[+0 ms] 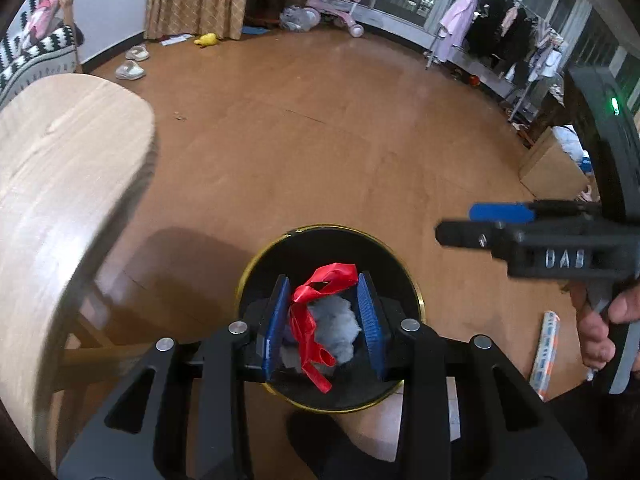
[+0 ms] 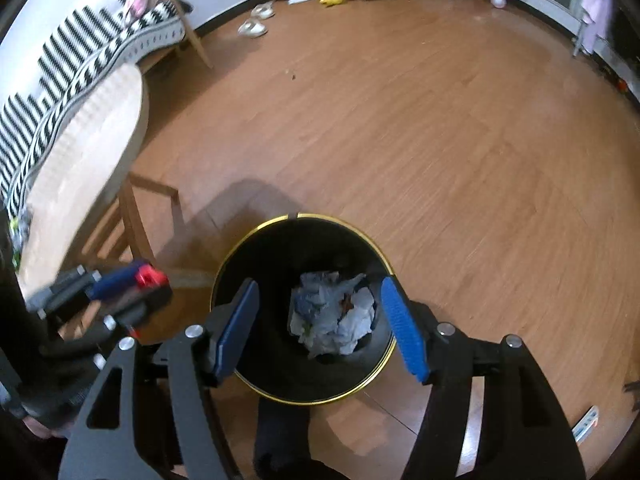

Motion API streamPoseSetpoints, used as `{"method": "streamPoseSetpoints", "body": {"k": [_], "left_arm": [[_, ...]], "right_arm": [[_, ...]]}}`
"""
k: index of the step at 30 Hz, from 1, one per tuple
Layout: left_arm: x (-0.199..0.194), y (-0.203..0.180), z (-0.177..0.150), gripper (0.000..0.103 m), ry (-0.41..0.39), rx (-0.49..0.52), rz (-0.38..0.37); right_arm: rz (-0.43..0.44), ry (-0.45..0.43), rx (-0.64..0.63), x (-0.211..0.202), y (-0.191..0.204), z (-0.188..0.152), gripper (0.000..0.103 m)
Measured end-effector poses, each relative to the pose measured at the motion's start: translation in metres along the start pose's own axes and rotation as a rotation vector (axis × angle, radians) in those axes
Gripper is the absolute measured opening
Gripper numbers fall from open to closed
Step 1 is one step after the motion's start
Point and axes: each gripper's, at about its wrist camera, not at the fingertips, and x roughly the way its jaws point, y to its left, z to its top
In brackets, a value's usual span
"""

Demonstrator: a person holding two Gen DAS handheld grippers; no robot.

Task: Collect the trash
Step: 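Carry the ribbon and plastic bag over the black bin and open both tools, then return both tools to the trash pile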

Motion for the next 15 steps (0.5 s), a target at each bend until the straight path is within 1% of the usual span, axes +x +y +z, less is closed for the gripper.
{"method": "streamPoseSetpoints", "body": {"k": [2,5,6,7,8,9,10,15], "left_arm": [[0.003,-0.002,-0.001,0.035,0.007,0.0,-0.026],[0.006,-0.012,0.001,0.037,0.001,0.018,-0.034],[0.006,-0.013,0.002,0.044,0.002,0.019,-0.037],[0.006,-0.014,0.003,0.059,0.004,0.018,-0.041],[0.003,-0.013,0.001,0.066,-0.001,0.015,-0.046],[0.0,-0.012,0.001,0.076,-0.012,0.012,-0.047],[-0.005,-0.011,0.0,0.079,-0.025,0.012,-0.044],[-0.033,0.0,-0.005,0.084,-0.056,0.005,-0.017]], "right_arm": [[0.002,-0.023,0.027,-0.005,-0.003,0.004,0.063],[0.001,-0.063,0.052,-0.016,-0.006,0.009,0.063],[-0.004,-0.075,0.052,-0.021,-0.004,0.011,0.063],[-0.006,-0.087,0.05,-0.024,-0.002,0.012,0.065],[-0.008,-0.102,0.049,-0.029,-0.001,0.014,0.067],[-0.008,-0.127,0.055,-0.036,0.002,0.016,0.067],[-0.005,-0.138,0.058,-0.039,0.002,0.018,0.068],[0.017,-0.179,0.045,-0.05,0.026,0.028,0.068]]}}
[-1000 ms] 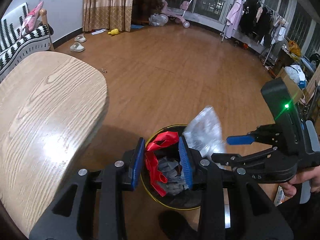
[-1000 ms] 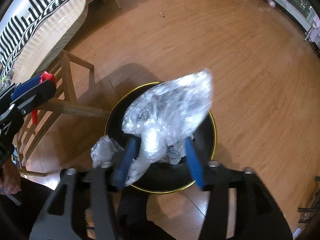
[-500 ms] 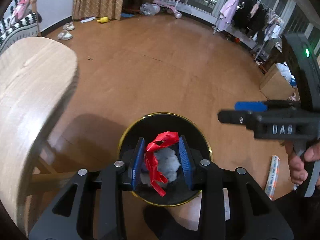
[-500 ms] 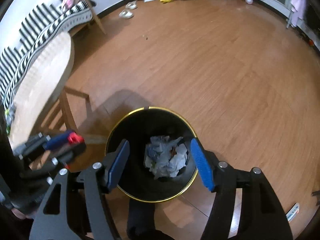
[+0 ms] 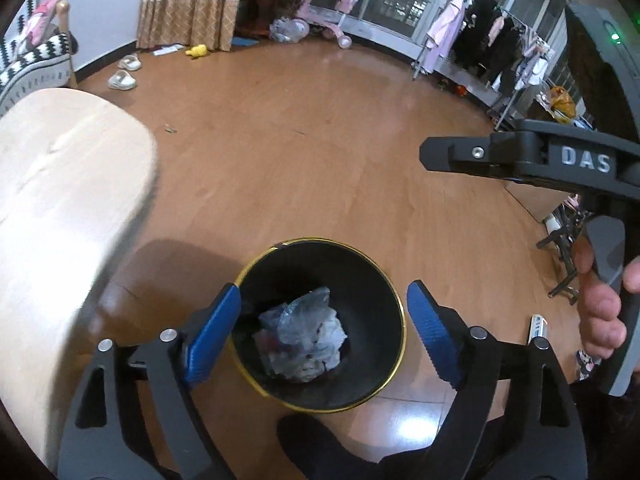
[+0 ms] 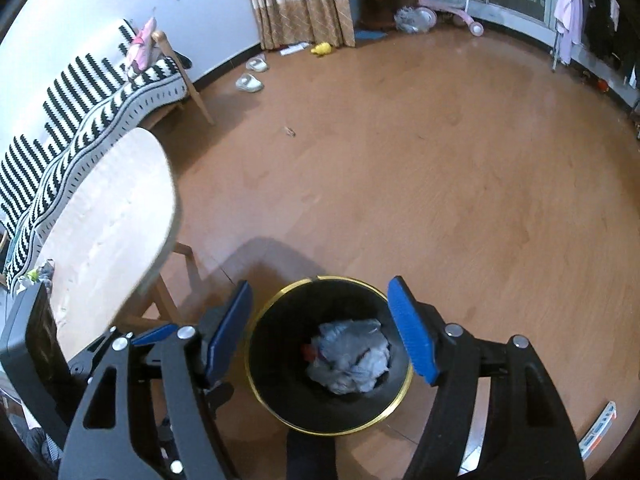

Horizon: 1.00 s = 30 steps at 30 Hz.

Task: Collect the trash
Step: 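Return both tools to the trash pile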

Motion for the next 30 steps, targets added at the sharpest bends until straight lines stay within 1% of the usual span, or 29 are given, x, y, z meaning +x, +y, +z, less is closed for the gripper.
{"method": "streamPoseSetpoints", "body": {"k": [3,6,8,10,11,13,14,15,17,18,19,20,21,24,26,28,30], "left_arm": [[-0.034,0.015,-0.001,0.09,-0.054,-0.026,0.032],[-0.079,0.045,-0.004,0.093,-0.128,-0.082,0.101],[-0.103,0.07,-0.007,0.093,-0.155,-0.117,0.147],[-0.132,0.101,-0.015,0.093,-0.186,-0.165,0.223],[-0.147,0.117,-0.021,0.093,-0.201,-0.188,0.263],[-0.172,0.146,-0.033,0.093,-0.223,-0.234,0.338],[-0.188,0.165,-0.041,0.093,-0.229,-0.269,0.389],[-0.2,0.181,-0.047,0.093,-0.231,-0.299,0.423],[-0.23,0.218,-0.067,0.093,-0.245,-0.381,0.5],[-0.243,0.232,-0.077,0.093,-0.256,-0.412,0.533],[-0.259,0.252,-0.089,0.093,-0.266,-0.453,0.573],[-0.27,0.264,-0.098,0.093,-0.268,-0.48,0.594],[-0.285,0.283,-0.112,0.093,-0.27,-0.521,0.623],[-0.315,0.319,-0.14,0.093,-0.279,-0.597,0.667],[-0.327,0.333,-0.156,0.093,-0.279,-0.631,0.687],[-0.337,0.348,-0.168,0.093,-0.274,-0.661,0.687],[-0.338,0.358,-0.172,0.093,-0.27,-0.665,0.683]], "right_arm": [[0.039,-0.002,-0.036,0.002,0.029,0.005,0.068],[0.085,-0.009,-0.091,0.006,0.072,0.011,0.068],[0.121,-0.001,-0.133,0.011,0.105,0.014,0.068],[0.157,0.005,-0.201,0.016,0.15,0.013,0.068],[0.171,0.007,-0.224,0.018,0.166,0.011,0.068],[0.227,0.013,-0.296,0.024,0.217,0.003,0.068],[0.25,0.017,-0.325,0.027,0.238,-0.001,0.068],[0.268,0.021,-0.345,0.029,0.255,-0.005,0.068],[0.307,0.037,-0.392,0.037,0.296,-0.013,0.068],[0.332,0.056,-0.426,0.042,0.326,-0.02,0.068],[0.343,0.062,-0.447,0.045,0.342,-0.024,0.068],[0.349,0.066,-0.472,0.047,0.362,-0.029,0.068],[0.357,0.07,-0.51,0.052,0.39,-0.036,0.068],[0.376,0.083,-0.569,0.065,0.446,-0.05,0.068],[0.394,0.1,-0.593,0.078,0.483,-0.058,0.068],[0.404,0.114,-0.618,0.09,0.51,-0.062,0.068],[0.4,0.119,-0.637,0.105,0.529,-0.067,0.068]]}}
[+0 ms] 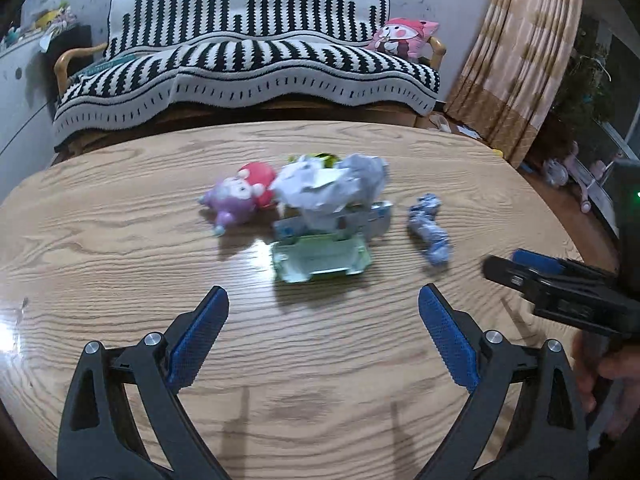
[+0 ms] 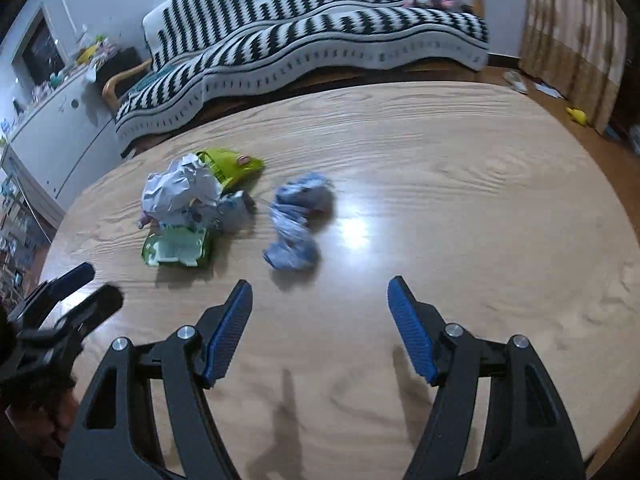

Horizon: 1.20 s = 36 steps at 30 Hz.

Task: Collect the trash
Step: 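Return both tools to the trash pile, then grasp the green plastic tray with the left tool while the right tool grasps the crumpled foil wrapper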

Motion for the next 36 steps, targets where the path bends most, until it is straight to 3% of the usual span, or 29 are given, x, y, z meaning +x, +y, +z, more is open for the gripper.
{"method": "streamPoseSetpoints", "body": {"k": [9,11,12,13,14,20,23,24,27,36], "left_arm": [[0.034,0.013,0.0,0.093,0.031,0.01,0.02],[0.042,0.014,0.002,0.093,0.036,0.017,0.028],[0.044,0.015,0.003,0.093,0.036,0.011,0.031],[0.048,0.016,0.004,0.093,0.039,-0.001,0.025],[0.051,0.018,0.005,0.093,0.044,-0.01,0.024],[0.07,0.02,0.011,0.093,0.041,0.003,0.088],[0.074,0.027,0.01,0.092,0.048,-0.029,0.069],[0.074,0.029,0.009,0.086,0.044,-0.033,0.074],[0.075,0.029,0.007,0.052,0.051,-0.029,0.056],[0.046,0.013,-0.001,0.052,0.057,-0.003,0.033]], "right_arm": [[-0.043,0.025,-0.042,0.065,0.028,0.026,0.068],[-0.069,0.024,-0.067,0.073,0.031,0.029,0.063],[-0.083,0.014,-0.085,0.075,0.033,0.03,0.053],[-0.097,0.009,-0.098,0.074,0.034,0.03,0.031],[-0.101,0.009,-0.108,0.074,0.035,0.031,0.023],[-0.069,0.023,-0.064,0.063,0.015,0.025,0.023],[-0.068,0.024,-0.06,0.053,0.005,0.019,0.023],[-0.071,0.022,-0.062,0.05,0.003,0.017,0.023],[-0.075,0.016,-0.055,0.038,-0.005,0.012,0.023],[-0.087,-0.004,-0.027,-0.027,-0.037,-0.024,0.023]]}}
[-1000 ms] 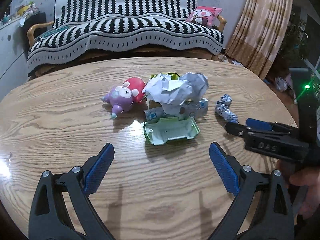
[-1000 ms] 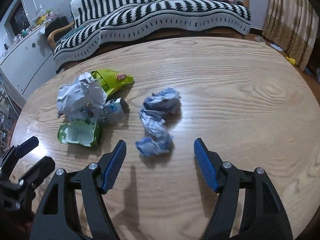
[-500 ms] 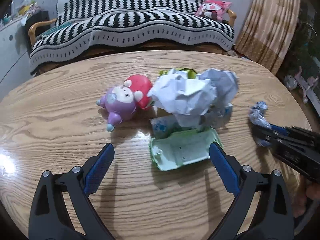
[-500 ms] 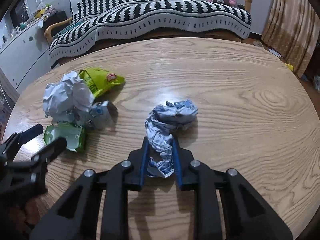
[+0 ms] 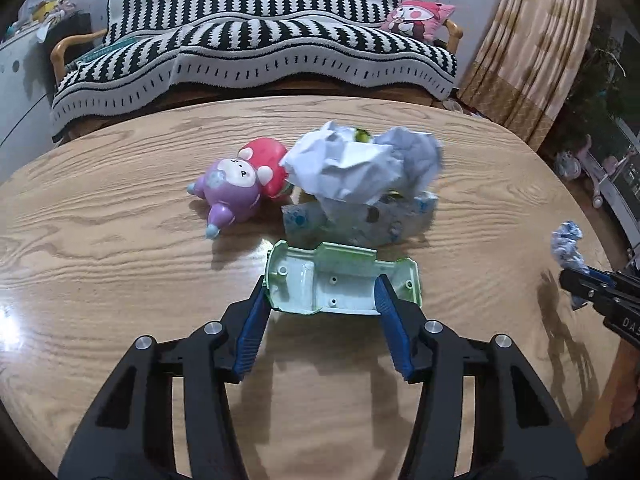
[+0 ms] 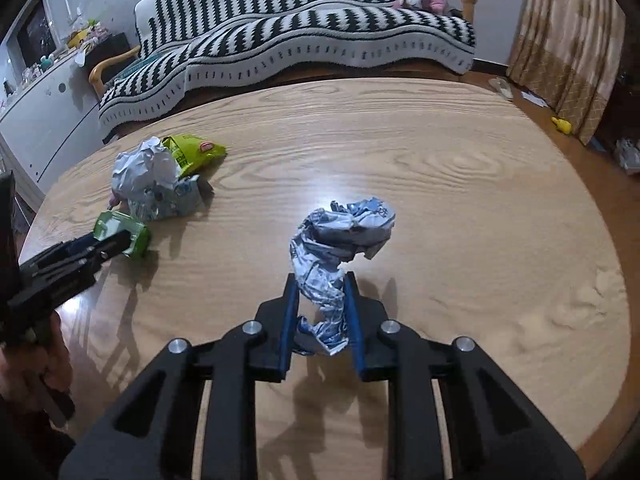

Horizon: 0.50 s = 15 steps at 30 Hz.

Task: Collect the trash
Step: 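Grasp the green plastic tray with the left tool while the right tool grasps the crumpled foil wrapper, then carry the tray and foil wrapper to the black bin and release them from both tools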

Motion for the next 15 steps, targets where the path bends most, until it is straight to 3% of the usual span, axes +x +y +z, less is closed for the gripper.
{"method": "streamPoseSetpoints", "body": {"k": [2,6,9,15], "left_arm": [[-0.019,-0.014,-0.006,0.052,-0.011,0.048,0.027],[-0.048,-0.046,-0.021,0.052,-0.019,0.115,-0.025],[-0.064,-0.093,-0.029,0.052,-0.052,0.177,-0.081],[-0.087,-0.221,-0.053,0.052,-0.095,0.323,-0.268]], "right_arm": [[-0.014,-0.016,0.014,-0.02,-0.016,-0.012,0.023],[-0.07,-0.055,0.092,-0.071,-0.072,-0.049,0.023],[-0.116,-0.058,0.171,-0.102,-0.121,-0.084,0.023],[-0.225,-0.061,0.324,-0.155,-0.215,-0.155,0.023]]}}
